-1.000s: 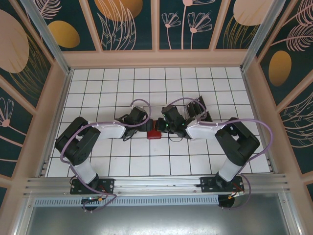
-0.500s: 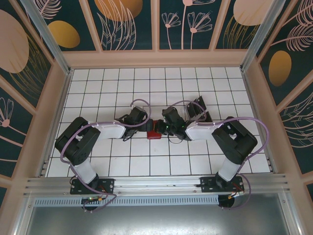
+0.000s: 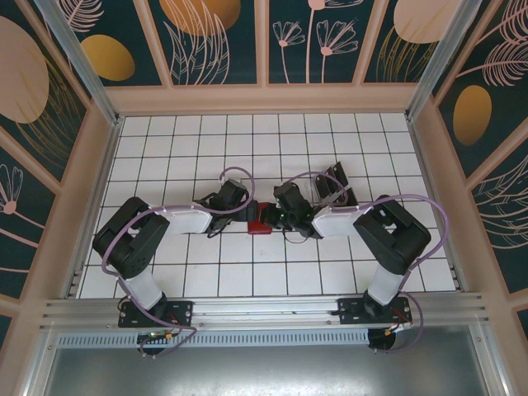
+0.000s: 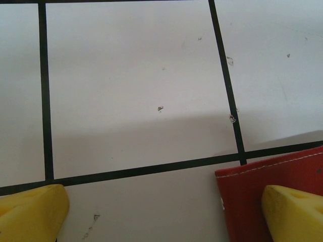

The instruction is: Put the credit cards into the card holder

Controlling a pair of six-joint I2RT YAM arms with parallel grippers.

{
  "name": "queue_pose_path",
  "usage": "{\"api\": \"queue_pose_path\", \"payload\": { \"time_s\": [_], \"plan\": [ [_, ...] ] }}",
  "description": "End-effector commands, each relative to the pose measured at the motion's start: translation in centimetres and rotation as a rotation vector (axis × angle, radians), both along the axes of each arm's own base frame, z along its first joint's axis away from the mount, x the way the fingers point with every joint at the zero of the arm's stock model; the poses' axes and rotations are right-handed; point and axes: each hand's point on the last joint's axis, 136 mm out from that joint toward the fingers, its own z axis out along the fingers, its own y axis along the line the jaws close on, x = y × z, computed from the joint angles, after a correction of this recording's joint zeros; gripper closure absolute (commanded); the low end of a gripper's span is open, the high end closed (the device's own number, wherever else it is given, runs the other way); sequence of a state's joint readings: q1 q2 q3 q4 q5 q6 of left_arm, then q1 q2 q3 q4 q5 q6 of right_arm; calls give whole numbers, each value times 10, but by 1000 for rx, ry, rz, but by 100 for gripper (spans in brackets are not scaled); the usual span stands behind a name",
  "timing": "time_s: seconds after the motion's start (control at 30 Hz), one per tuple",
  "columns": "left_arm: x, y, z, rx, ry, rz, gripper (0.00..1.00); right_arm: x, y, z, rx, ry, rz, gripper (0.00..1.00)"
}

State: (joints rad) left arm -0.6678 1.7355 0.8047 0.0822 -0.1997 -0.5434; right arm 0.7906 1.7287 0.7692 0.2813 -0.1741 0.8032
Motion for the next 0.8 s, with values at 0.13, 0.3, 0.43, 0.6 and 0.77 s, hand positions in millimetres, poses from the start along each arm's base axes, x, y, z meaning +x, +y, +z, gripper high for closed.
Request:
{"api": "queue_pose_path", "payload": {
  "time_s": [0.13,0.3,0.43,0.6,0.77],
  "plan": [
    [-15,17,-28,62,83,23,2,7,-8,20,20,-39,-39,100],
    [-15,17,-29,64,85,21,1,11,-7,18,28,-39,-40,100],
    [-15,16,-29,61,84,21,1,13,-3,16,42,-33,-36,100],
    [-15,16,-29,63,83,21,2,14,3,13,56,-27,-27,100],
    [-15,16,-29,62,82,21,1,13,5,6,57,-9,-21,100]
  ]
}}
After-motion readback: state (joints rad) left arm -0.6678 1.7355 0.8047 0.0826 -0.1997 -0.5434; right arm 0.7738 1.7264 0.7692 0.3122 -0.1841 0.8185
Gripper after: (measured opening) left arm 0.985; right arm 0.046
